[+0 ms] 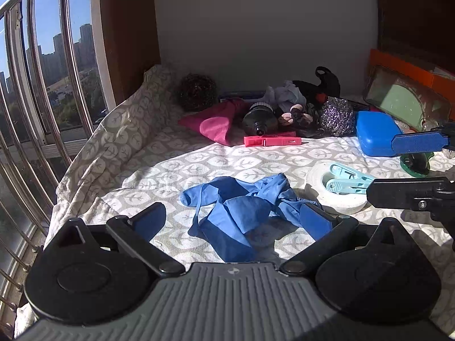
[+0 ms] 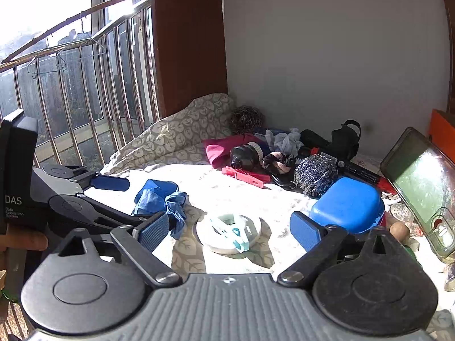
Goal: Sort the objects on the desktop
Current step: 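Grasp the blue rubber glove with the left tool while the right tool grasps the teal clothespin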
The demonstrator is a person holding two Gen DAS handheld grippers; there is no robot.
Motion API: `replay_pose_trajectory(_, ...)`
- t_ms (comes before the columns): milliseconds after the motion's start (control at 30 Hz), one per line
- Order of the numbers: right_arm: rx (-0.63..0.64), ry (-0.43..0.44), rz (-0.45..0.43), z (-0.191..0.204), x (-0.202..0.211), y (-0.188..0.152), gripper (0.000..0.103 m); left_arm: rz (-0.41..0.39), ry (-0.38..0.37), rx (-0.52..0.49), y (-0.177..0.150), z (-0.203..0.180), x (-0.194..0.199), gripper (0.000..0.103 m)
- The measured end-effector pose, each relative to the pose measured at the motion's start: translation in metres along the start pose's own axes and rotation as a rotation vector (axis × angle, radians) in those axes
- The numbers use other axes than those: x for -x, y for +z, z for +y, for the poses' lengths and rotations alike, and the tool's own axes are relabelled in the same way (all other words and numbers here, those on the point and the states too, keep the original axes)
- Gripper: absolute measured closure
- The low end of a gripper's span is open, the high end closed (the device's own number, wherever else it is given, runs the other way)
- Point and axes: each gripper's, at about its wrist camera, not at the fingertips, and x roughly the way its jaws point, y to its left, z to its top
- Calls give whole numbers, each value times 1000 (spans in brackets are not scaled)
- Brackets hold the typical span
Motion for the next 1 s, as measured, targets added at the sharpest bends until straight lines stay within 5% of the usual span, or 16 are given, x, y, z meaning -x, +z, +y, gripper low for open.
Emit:
replay_pose_trajectory(100, 18, 20, 29, -1, -12, 3, 31, -13, -7, -13, 5, -5, -6, 0)
replay_pose_trajectory(267, -3, 66, 80, -11, -23, -1, 70, 10, -20, -27, 9, -5, -20, 0)
replay_pose_trajectory(433, 16, 72, 87, -16, -25, -5, 80, 58, -62, -15, 9, -2, -33, 0)
replay_pose_trajectory(533, -2, 89, 78, -20, -23, -6, 81, 56, -170, 47, 8, 11, -32, 31)
replay_pose_trajectory(600, -15, 100, 70, -22, -22, -5, 82, 22, -179, 51, 9, 15, -25, 73)
replay_pose_trajectory(633, -28, 108, 64, -23, -21, -5, 82, 26, -219, 63, 10, 17, -22, 80)
replay_pose_trajectory(1000, -76, 124, 31, -28, -11, 0, 82, -19, -242, 91, 20, 20, -4, 87)
